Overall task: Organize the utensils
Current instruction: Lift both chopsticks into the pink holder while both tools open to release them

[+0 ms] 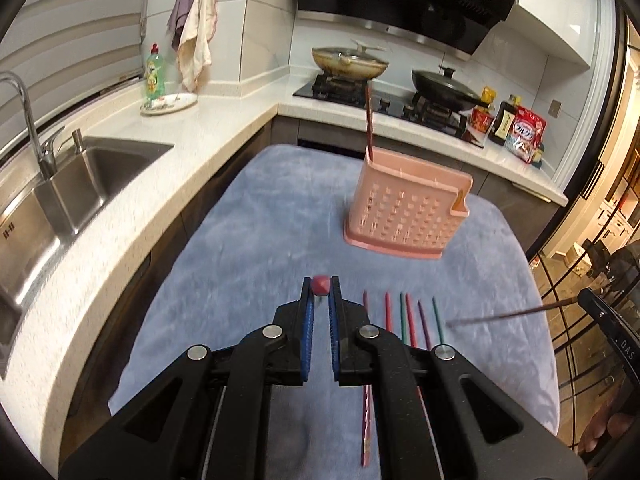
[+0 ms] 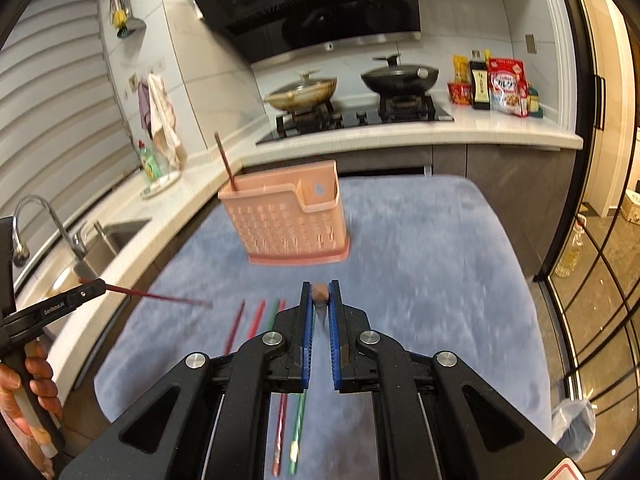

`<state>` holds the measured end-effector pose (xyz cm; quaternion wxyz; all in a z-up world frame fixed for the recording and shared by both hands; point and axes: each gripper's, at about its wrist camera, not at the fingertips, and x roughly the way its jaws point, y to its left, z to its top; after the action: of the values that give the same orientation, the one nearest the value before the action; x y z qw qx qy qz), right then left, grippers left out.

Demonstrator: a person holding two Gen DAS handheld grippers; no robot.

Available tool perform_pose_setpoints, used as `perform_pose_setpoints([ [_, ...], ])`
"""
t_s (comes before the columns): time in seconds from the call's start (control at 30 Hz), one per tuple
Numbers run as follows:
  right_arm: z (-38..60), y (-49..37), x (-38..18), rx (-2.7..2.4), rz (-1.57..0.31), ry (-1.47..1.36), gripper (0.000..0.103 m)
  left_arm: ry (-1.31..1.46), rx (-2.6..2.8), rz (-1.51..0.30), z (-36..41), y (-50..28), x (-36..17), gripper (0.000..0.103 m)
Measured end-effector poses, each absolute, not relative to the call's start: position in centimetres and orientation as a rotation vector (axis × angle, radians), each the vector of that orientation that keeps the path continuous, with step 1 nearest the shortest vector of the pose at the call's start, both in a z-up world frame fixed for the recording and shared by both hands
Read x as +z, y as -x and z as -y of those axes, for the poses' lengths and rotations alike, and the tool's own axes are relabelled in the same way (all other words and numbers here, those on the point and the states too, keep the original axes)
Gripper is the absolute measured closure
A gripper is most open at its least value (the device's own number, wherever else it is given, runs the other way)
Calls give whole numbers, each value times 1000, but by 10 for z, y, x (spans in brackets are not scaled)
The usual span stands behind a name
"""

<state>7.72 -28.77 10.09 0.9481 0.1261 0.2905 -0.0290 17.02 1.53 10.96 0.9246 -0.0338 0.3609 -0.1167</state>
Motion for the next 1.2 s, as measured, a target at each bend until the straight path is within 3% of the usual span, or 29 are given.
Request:
perform_pose_setpoints([
  [0.73,309,-193,232,-21,-256,-324,96,129,-334,-401,39,-267,268,96],
  [0.9,306,-230,240,-29,-224,-330,96,137,-330,-379,50,-295,265,96],
  [1.2,303,-282,172,-43,-362,-320,96,115,-329,-473,65,-336,205,96],
])
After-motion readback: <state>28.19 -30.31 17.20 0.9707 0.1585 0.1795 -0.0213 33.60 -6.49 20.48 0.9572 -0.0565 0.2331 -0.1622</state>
